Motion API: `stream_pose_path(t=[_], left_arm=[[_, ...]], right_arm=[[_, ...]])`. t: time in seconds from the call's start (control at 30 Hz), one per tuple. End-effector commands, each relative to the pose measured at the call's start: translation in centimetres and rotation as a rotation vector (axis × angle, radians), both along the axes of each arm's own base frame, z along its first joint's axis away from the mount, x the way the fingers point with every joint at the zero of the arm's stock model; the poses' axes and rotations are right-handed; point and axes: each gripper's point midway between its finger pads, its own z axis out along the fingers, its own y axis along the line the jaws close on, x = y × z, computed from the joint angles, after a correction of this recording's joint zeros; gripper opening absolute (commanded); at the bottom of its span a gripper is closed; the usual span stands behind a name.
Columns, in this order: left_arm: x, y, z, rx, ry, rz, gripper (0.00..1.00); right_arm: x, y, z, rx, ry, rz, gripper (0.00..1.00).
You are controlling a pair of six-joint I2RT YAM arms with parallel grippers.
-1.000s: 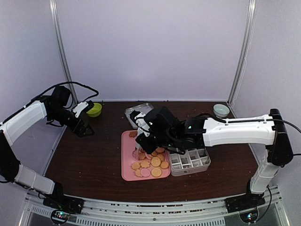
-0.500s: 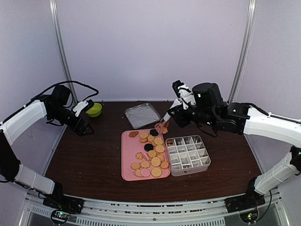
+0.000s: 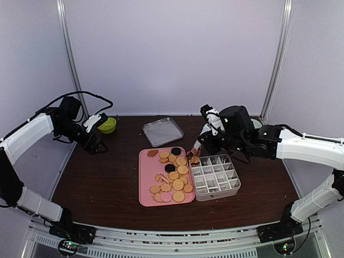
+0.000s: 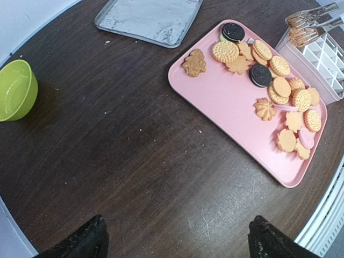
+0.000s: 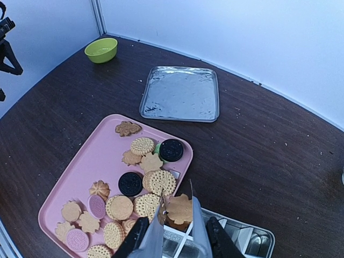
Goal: Pack the cookies
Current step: Place the fake cookies in the empty pocket of the box.
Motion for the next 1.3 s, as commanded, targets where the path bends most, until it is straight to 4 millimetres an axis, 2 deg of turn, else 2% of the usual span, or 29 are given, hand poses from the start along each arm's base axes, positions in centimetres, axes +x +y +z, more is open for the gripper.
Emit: stream_pose_path(t=[0.0,0.27,0.8,1.13,1.27], left_arm=[[0.6,-0.2,1.0,-0.025,-0.007,0.002,0.93],[0.7,-0.5,1.0,-0.041,0.002,-0.013,0.92],[0.3,-0.9,0.8,-0.039,0.022,-0.065,0.94],[0.4,-0.5,-0.3,0.012,0.04,-0.107,0.95],[0.0,-0.1,-1.8,0.05,0.08,-0.141,0.95]], right_arm=[[0.7,-1.9,2.9,0.073,-0.063,-0.06,0.06],[0.1,-4.0,2.4,0.074,-0.053,-0.085,0.06],[-0.2,-4.3,0.6,0.074,-0.02,-0.094,0.06],[-0.4,-5.4,0.4,0.072,-0.005,-0.11,0.06],[-0.4,-5.7,0.9,0.091,0.007,-0.119,0.07]])
